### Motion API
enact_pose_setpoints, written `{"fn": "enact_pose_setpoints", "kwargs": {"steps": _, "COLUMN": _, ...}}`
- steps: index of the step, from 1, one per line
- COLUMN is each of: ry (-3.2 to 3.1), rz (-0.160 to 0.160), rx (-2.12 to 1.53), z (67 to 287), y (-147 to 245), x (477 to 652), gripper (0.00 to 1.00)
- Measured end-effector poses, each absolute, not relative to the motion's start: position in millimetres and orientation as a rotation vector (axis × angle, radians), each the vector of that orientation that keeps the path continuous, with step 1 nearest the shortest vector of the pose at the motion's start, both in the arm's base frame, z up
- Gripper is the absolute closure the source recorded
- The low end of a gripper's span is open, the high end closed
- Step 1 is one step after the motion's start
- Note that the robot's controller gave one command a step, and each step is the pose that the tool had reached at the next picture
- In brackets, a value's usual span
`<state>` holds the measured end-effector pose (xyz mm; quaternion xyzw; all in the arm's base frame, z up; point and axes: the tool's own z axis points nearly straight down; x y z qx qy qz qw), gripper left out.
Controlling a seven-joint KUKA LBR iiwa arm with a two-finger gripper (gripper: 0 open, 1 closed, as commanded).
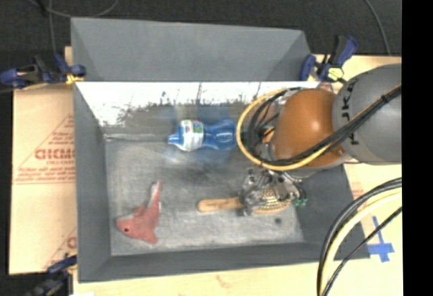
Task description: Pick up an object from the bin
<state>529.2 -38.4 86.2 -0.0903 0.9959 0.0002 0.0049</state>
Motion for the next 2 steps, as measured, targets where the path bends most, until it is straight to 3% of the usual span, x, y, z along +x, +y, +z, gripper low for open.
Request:
{"fn": "enact_pose_setpoints", "kwargs": {"steps": 1, "ry": 3.130, "rz": -0.002, "rx": -0.235, "z": 191.7, "y": -50.5, "x": 518.0, "gripper": 1.00}}
{"fn": "enact_pose_setpoints", "kwargs": {"steps": 2, "ry": 3.130, "rz": 0.001, "rx": -0.234, "z": 191.7, "y": -49.9, "x": 518.1, "gripper": 0.00}}
